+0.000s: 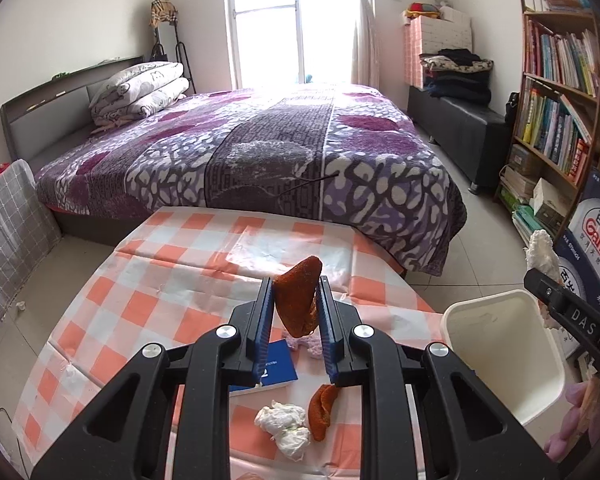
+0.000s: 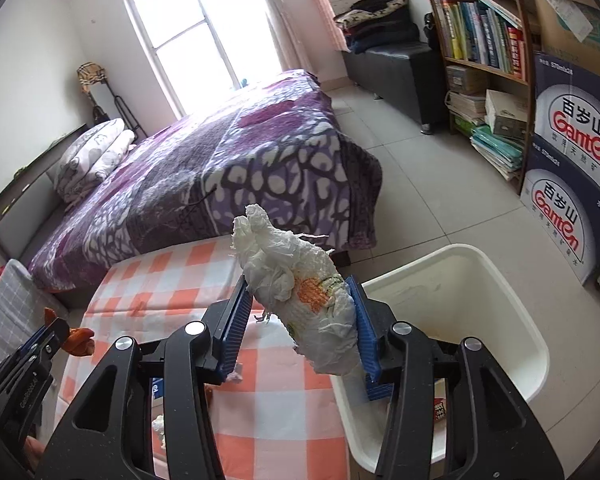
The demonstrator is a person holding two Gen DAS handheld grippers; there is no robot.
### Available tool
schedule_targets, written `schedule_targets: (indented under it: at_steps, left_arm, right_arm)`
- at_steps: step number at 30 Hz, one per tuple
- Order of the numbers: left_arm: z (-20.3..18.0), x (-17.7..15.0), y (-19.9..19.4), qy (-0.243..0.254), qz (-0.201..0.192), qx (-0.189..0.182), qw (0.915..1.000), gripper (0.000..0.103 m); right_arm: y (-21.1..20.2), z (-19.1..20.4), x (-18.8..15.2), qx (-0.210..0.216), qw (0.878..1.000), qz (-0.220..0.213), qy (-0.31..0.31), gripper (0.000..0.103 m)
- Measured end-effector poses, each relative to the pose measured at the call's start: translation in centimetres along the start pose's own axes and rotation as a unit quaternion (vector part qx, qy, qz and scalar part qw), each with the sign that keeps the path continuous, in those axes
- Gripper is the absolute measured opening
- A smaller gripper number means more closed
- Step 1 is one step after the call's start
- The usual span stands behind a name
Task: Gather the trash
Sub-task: 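Open the right gripper over the white bin while the left gripper drops the orange peel in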
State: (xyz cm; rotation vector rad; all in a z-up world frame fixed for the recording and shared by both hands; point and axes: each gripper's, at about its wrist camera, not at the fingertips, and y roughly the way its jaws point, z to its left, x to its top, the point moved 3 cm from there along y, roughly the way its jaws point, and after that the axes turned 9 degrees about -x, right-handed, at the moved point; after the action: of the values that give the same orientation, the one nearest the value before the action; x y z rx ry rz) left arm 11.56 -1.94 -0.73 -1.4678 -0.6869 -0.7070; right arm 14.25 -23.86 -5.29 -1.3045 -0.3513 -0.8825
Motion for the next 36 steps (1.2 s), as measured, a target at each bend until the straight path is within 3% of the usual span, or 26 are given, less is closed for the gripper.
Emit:
schedule_targets:
  at_steps: [4, 6, 8, 11, 19, 25, 30, 33, 36]
  left_arm:
    - [-2.2, -0.1, 0.3, 0.010, 0.002, -0.017, 0.9998, 0.022]
    - [-3.5, -0.1, 0.5, 0.016, 0.003, -0.024, 0.9996, 0.022]
    - [-4.7, -0.1, 0.6, 0.022, 0.004, -0.031, 0.9992, 0.022]
    - [-6.5, -0.2, 0.7, 0.034, 0.005, -0.041, 0.9986, 0.022]
    - [-11.3, -0.8, 1.4, 0.060, 0.016, -0.076, 0.9952, 0.022]
    - [-14.4, -1.2, 2.3, 0.056, 0.042, -0.135, 0.9884, 0.022]
    - [-17.0, -1.8, 3.7, 0.031, 0.112, -0.251, 0.9612, 0.024]
    - [-17.5, -2.0, 3.5, 0.049, 0.101, -0.239, 0.9645, 0.041]
    - [-17.2, -1.8, 2.9, 0.063, 0.086, -0.223, 0.9691, 0.043]
  right_arm:
    - [0.2, -2.7, 0.5, -0.037, 0.999, 0.009, 0.023, 0.047]
    - [0.1, -4.0, 0.6, -0.064, 0.997, 0.011, 0.032, 0.054]
    - [-0.1, -5.0, 0.7, -0.088, 0.995, 0.007, 0.041, 0.087]
    - [-0.9, -6.5, 1.1, -0.126, 0.991, -0.018, 0.049, 0.096]
    - [-2.2, -9.9, 2.3, -0.152, 0.985, -0.040, 0.076, 0.096]
    - [-3.8, -12.4, 2.8, -0.165, 0.976, -0.066, 0.128, 0.096]
    - [-4.4, -14.5, 3.0, -0.168, 0.969, -0.072, 0.168, 0.096]
    - [-4.4, -14.8, 3.0, -0.169, 0.969, -0.070, 0.166, 0.096]
    - [-4.4, -14.9, 2.9, -0.167, 0.969, -0.068, 0.166, 0.096]
